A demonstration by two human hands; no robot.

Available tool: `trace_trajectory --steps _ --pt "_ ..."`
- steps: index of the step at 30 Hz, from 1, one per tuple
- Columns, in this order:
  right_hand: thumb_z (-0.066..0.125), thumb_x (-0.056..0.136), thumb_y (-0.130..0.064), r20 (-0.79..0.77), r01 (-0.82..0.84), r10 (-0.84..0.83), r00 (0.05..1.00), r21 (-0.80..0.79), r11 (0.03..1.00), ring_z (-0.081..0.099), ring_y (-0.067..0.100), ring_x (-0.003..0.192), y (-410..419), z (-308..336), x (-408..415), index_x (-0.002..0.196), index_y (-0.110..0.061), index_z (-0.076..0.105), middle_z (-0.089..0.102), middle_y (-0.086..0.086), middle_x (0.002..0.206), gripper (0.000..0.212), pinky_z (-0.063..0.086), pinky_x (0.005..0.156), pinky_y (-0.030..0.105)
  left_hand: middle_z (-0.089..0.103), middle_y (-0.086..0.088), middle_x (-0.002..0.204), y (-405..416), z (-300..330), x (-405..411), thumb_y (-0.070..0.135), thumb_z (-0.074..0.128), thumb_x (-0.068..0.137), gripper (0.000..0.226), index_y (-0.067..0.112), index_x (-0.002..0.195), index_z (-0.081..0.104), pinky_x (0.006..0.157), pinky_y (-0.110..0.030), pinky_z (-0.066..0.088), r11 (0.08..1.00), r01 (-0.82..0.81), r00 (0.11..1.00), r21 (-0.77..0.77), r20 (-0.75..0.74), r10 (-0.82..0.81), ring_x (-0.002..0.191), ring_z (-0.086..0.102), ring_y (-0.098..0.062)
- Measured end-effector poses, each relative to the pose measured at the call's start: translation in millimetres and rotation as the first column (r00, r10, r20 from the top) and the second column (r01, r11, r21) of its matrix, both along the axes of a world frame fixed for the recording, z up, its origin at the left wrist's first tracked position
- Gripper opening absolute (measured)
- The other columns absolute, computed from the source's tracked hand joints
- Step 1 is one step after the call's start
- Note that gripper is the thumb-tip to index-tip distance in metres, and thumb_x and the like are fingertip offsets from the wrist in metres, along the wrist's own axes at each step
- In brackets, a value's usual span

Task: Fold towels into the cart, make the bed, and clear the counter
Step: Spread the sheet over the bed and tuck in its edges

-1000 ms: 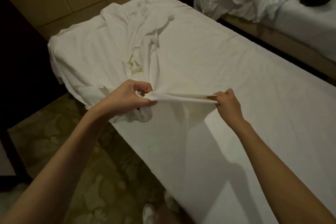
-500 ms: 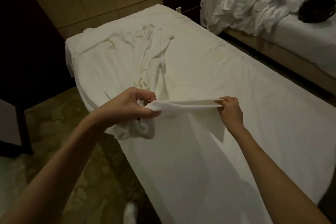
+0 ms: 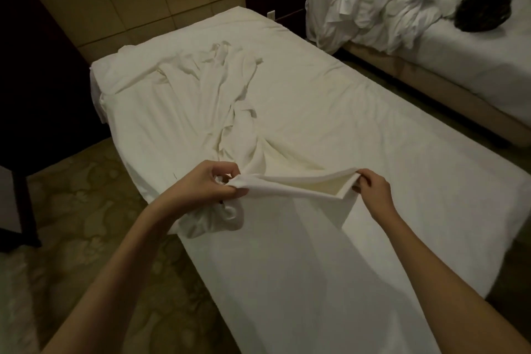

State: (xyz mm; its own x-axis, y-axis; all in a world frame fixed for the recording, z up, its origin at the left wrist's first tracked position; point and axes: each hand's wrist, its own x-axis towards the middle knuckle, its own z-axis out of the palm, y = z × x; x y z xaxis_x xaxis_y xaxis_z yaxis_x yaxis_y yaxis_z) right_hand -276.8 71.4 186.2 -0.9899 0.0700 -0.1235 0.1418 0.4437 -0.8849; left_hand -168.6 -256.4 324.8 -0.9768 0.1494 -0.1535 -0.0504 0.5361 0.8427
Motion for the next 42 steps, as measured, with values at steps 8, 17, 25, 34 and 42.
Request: trace_trajectory --steps 8,17,25,34,42 --pt "0.040 0.094 0.001 -0.075 -0.027 0.035 0.997 0.096 0.995 0.054 0.021 0.091 14 9 -21 0.102 -0.001 0.065 0.060 0.014 0.102 0.026 0.045 0.075 0.021 0.061 0.007 0.063 36 -34 1 0.039 0.077 0.072 0.018 0.030 0.064 0.064 0.059 -0.016 0.045 0.996 -0.084 0.993 -0.002 0.089 0.084 0.060 0.055 0.000" --pt "0.043 0.095 0.002 -0.115 -0.371 0.443 0.889 0.384 0.846 0.052 0.028 0.091 93 -8 -84 0.109 0.003 0.065 0.057 0.020 0.102 0.027 0.034 0.077 0.025 0.059 0.012 0.056 119 -52 -2 0.025 0.076 0.077 0.018 0.026 0.067 0.061 0.056 -0.014 0.042 0.922 -0.336 0.936 -0.194 0.039 0.350 0.055 0.052 -0.005" --pt "0.048 0.091 0.005 -0.081 -0.488 0.731 0.678 0.694 0.530 0.056 0.038 0.089 203 49 -166 0.108 0.007 0.064 0.055 0.026 0.097 0.024 0.039 0.074 0.034 0.065 0.006 0.083 196 -30 10 0.034 0.077 0.074 0.022 0.041 0.089 0.063 0.068 -0.020 0.044 0.780 -0.589 0.802 -0.212 -0.035 0.596 0.079 0.059 -0.008" --pt "0.053 0.088 0.009 -0.086 -0.393 0.726 0.683 0.794 0.463 0.056 0.037 0.087 251 77 -199 0.106 0.006 0.065 0.057 0.023 0.099 0.022 0.037 0.075 0.031 0.052 -0.001 0.103 221 -58 32 0.045 0.073 0.076 0.025 0.040 0.098 0.062 0.076 -0.021 0.041 0.743 -0.500 0.811 -0.445 0.060 0.581 0.089 0.053 -0.011" --pt "0.052 0.088 0.010 -0.099 -0.413 0.773 0.626 0.800 0.436 0.056 0.038 0.085 254 79 -265 0.101 0.007 0.066 0.056 0.025 0.093 0.019 0.036 0.071 0.030 0.055 0.000 0.092 213 -56 -18 0.038 0.074 0.078 0.018 0.024 0.088 0.071 0.066 -0.017 0.039 0.671 -0.485 0.791 -0.561 0.046 0.610 0.083 0.057 -0.015"
